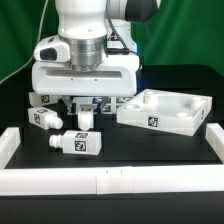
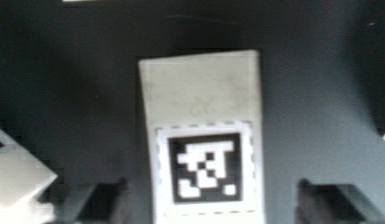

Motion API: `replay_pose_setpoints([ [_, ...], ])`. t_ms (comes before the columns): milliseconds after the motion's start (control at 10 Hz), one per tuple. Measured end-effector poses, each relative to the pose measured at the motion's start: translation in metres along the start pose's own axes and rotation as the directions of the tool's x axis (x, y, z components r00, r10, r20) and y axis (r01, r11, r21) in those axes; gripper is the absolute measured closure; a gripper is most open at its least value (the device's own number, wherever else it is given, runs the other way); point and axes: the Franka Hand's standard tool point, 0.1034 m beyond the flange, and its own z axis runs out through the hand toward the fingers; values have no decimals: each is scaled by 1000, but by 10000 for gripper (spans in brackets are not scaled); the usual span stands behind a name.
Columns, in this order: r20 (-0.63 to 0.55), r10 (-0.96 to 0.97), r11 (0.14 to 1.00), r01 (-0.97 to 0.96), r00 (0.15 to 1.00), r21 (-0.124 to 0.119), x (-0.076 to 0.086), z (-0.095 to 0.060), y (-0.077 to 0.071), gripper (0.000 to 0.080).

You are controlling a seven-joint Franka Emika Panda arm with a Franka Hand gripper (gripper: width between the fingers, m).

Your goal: Assemble one leg

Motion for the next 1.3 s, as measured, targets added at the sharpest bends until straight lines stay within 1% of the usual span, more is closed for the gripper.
replay_pose_setpoints([
  [100,0,0,1000,0,1000,0,0,0,0,196],
  [200,0,0,1000,0,1000,0,0,0,0,196],
  [300,1,18,1000,-18,1000,1,-2,-1,-2,159],
  [400,7,87,996,-87,996,3,-12,-4,-12,152],
  [500,18,140,990,-140,990,8,-24,-9,-26,152],
  [600,23,202,979,-203,979,12,-32,-17,-40,152],
  [700,21,231,973,-231,973,13,-39,-21,-53,150],
  [900,11,232,973,-232,973,11,-50,-16,-72,150],
  [1000,12,244,970,-244,970,20,-54,-14,-77,150],
  [1100,-5,237,971,-237,971,16,-56,-6,-82,150],
  [1200,2,223,975,-223,975,6,-63,5,-92,150],
  [1300,15,218,976,-218,976,2,-67,11,-100,150],
])
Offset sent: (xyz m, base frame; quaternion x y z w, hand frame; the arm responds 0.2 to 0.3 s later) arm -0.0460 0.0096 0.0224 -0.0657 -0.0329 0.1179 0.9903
